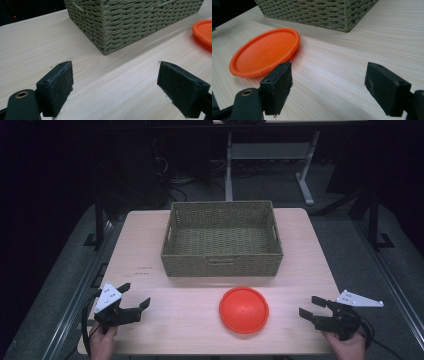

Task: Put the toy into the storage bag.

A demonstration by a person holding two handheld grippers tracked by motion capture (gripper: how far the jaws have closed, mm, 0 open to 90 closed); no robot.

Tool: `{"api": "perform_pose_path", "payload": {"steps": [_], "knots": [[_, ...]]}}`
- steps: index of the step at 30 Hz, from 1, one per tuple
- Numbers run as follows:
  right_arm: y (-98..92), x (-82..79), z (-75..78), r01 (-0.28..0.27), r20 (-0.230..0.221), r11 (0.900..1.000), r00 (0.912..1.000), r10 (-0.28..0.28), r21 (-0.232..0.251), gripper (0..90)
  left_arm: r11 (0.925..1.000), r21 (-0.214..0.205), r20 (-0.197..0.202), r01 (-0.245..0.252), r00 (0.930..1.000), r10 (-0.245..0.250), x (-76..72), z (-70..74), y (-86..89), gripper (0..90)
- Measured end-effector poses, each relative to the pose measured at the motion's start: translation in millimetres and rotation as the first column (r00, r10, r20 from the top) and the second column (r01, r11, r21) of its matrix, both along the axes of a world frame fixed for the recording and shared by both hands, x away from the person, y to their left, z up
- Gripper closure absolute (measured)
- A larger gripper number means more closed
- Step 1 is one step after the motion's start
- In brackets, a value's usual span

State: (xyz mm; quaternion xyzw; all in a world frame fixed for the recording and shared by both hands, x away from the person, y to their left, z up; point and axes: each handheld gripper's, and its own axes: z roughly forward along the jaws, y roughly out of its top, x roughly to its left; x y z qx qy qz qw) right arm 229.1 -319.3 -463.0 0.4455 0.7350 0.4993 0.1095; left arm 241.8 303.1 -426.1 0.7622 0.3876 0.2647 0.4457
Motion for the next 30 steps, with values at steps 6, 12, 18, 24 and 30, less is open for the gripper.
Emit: {"api": "perform_pose_path", "payload": {"steps": [6,12,18,24,30], "knots": [[4.4,0.7,6.7,-0.022,0.005,0.9997,0.9998,0.022,0.013,21.2,1.0,0.004,-0.003,0.009,1.0,-0.009,-1.5,-0.2,-0.5,12.9],[13.3,6.1,18.1,-0.057,0.008,0.9984,0.9983,0.057,0.004,21.2,1.0,0.002,0.003,0.005,1.0,-0.005,-2.0,0.0,-0.5,12.9],[23.7,13.4,28.9,-0.096,-0.017,0.9953,0.9952,0.096,-0.015,21.3,1.0,0.0,0.004,0.006,1.0,-0.006,-1.6,0.1,-0.6,12.9],[34.1,23.6,40.3,-0.136,-0.058,0.99,0.9893,0.134,-0.036,21.2,0.9999,0.004,0.003,0.009,1.0,-0.009,-1.9,0.2,-1.0,12.8],[45.7,34.8,48.2,-0.173,-0.09,0.983,0.9818,0.168,-0.06,21.1,1.0,0.001,0.005,0.008,1.0,-0.008,-1.2,0.0,-0.7,12.9]]}}
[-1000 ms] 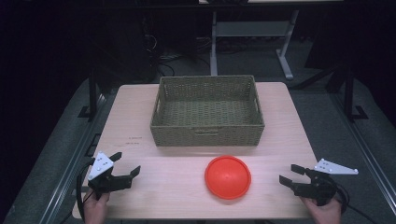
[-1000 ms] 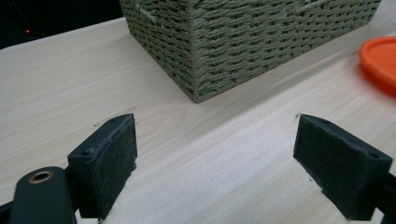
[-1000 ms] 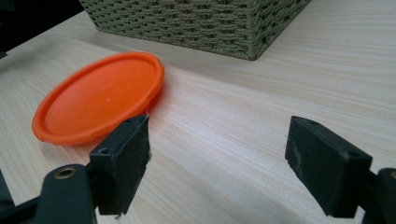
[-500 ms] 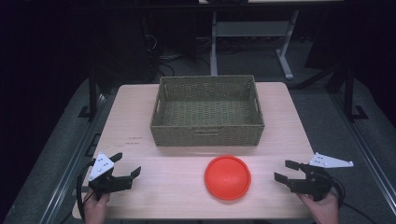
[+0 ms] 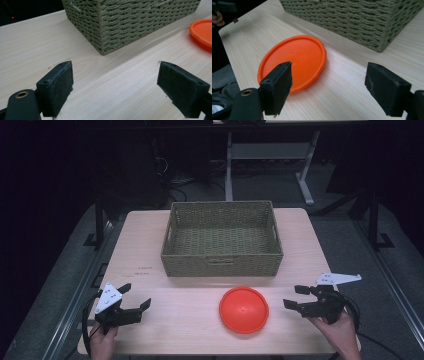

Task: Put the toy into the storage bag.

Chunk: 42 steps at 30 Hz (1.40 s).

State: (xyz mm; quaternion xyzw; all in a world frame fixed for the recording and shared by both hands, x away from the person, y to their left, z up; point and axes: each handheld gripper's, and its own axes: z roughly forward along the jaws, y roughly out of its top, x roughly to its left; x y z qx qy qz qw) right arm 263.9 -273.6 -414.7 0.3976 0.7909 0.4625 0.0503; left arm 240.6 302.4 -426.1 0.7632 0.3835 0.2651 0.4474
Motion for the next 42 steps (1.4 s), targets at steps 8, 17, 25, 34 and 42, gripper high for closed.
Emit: {"api": "perform_pose_path", "payload": {"steps": [8,17,25,34,42], "knots": [[20.6,13.8,8.2,-0.061,-0.06,0.998,0.9964,0.059,-0.02,20.0,1.0,0.003,0.002,0.002,1.0,-0.002,0.1,0.4,-0.5,12.9],[40.9,27.8,6.8,-0.091,-0.125,0.9941,0.9887,0.083,-0.059,19.8,1.0,0.0,-0.003,-0.002,1.0,0.002,-0.3,0.5,1.4,12.8],[56.6,36.2,4.9,-0.119,-0.157,0.9887,0.9821,0.103,-0.092,22.2,1.0,-0.001,0.0,-0.001,1.0,0.001,-0.2,0.2,0.2,12.9],[70.4,48.6,-7.4,-0.139,-0.204,0.9813,0.9729,0.11,-0.133,26.1,1.0,0.002,-0.004,0.004,1.0,-0.004,-0.2,0.1,-1.1,12.8],[74.5,56.6,-21.8,-0.164,-0.246,0.9744,0.9615,0.123,-0.154,32.6,1.0,0.004,-0.004,0.007,1.0,-0.007,0.1,-0.1,-1.8,12.8]]}}
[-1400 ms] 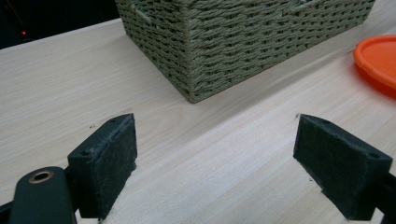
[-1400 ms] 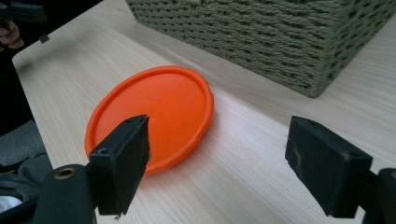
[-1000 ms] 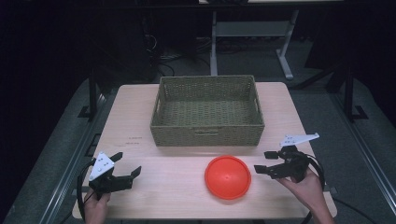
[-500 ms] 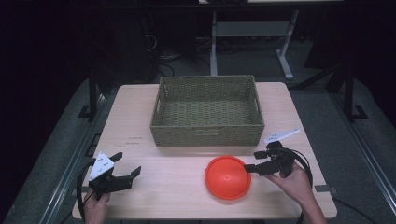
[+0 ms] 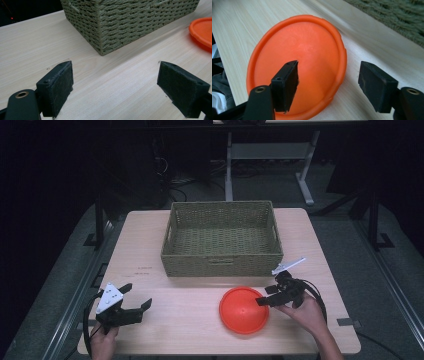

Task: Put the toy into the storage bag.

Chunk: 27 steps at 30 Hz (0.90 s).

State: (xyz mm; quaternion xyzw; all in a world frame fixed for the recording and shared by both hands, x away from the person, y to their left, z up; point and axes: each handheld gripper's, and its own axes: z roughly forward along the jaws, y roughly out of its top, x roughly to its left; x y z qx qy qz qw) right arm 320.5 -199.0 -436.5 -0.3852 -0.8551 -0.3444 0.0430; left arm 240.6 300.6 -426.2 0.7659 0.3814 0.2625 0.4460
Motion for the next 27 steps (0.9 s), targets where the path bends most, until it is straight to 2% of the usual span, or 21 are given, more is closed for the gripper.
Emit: {"api": "perform_pose_path", "payload": {"steps": [3,6,14,23,27], "knots": [[-0.9,1.7,-4.5,0.006,-0.013,1.0,0.9999,-0.006,0.007,35.9,1.0,0.001,0.003,0.0,1.0,0.0,0.1,0.1,-0.3,12.9],[0.0,2.9,-7.9,0.006,-0.033,1.0,0.9994,-0.006,-0.006,37.7,1.0,0.005,0.004,0.004,1.0,-0.004,0.1,-0.2,-0.5,12.9],[5.9,6.8,-15.3,-0.04,-0.076,0.9987,0.9964,0.038,-0.031,41.4,1.0,0.006,0.005,0.004,1.0,-0.004,0.1,-0.1,-1.1,12.9],[8.6,8.2,-19.0,-0.06,-0.095,0.9981,0.9937,0.059,-0.016,45.4,0.9999,0.01,0.003,0.01,0.9999,-0.01,0.5,-0.1,-2.1,12.9],[9.5,8.9,-20.1,-0.057,-0.09,0.9983,0.9944,0.055,-0.014,47.0,0.9999,0.008,0.002,0.01,0.9999,-0.01,0.5,-0.2,-2.2,12.9]]}}
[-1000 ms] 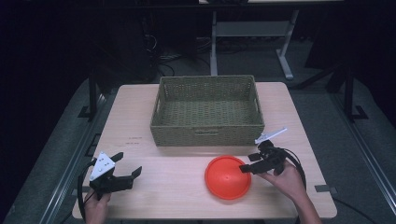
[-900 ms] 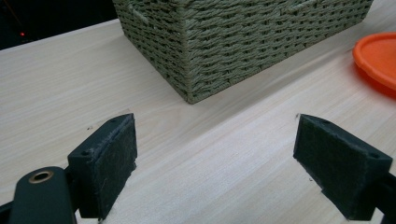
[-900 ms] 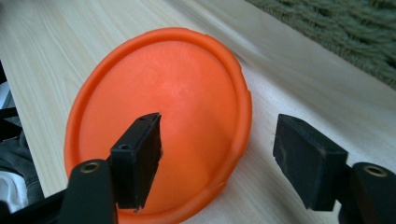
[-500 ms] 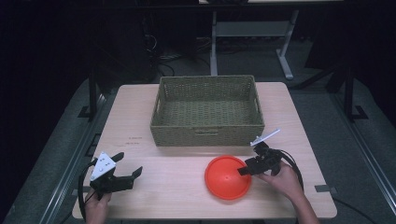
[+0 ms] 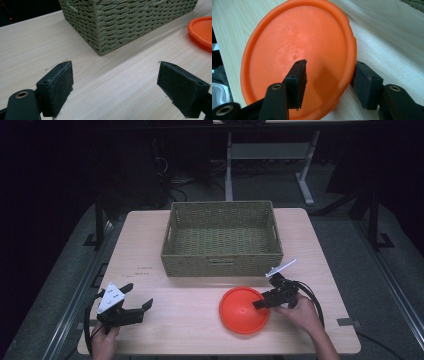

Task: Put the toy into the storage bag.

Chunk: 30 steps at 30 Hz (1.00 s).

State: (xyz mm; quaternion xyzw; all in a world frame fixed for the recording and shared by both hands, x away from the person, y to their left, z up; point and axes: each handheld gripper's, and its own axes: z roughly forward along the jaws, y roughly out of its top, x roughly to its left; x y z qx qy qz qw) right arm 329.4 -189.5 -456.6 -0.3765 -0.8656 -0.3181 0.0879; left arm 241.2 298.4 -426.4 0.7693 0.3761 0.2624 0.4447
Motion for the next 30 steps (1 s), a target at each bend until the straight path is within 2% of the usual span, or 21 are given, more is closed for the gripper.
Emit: {"api": "perform_pose_path", "payload": {"steps": [4,9,12,18,20,22,25,30], "knots": [[0.0,0.5,-0.2,0.005,0.005,1.0,1.0,-0.005,-0.005,50.8,1.0,0.0,0.002,-0.001,1.0,0.001,0.1,0.3,-0.2,12.8],[-1.2,-2.5,5.1,0.016,0.041,0.9996,0.9991,-0.015,-0.024,64.0,1.0,0.006,0.002,0.003,1.0,-0.003,0.1,-0.2,-2.3,12.8],[-2.3,-3.8,10.0,0.026,0.046,0.9996,0.9986,-0.026,-0.011,70.7,1.0,0.007,0.005,0.004,1.0,-0.004,0.1,0.2,-2.6,12.9],[-3.8,-7.0,22.9,0.046,0.049,0.998,0.9976,-0.048,0.043,80.5,0.9999,0.011,0.005,0.005,1.0,-0.005,-0.1,0.3,-3.3,12.9],[-3.4,-8.4,29.5,0.042,0.055,0.9971,0.9975,-0.045,0.064,81.6,1.0,0.006,0.005,0.005,1.0,-0.005,-0.2,0.3,-3.3,12.9],[-0.2,-10.2,35.2,0.036,0.07,0.9979,0.9968,-0.04,0.053,81.8,1.0,0.006,0.006,0.004,1.0,-0.004,-0.3,0.6,-3.1,12.9],[1.3,-11.9,41.9,0.033,0.064,0.9961,0.9972,-0.038,0.082,82.0,1.0,0.007,0.007,0.003,1.0,-0.003,-0.7,0.7,-3.3,12.9],[-1.0,-15.2,55.1,0.035,0.084,0.9922,0.9954,-0.046,0.119,82.1,1.0,0.005,0.01,-0.001,1.0,0.001,-1.0,0.6,-3.3,12.9]]}}
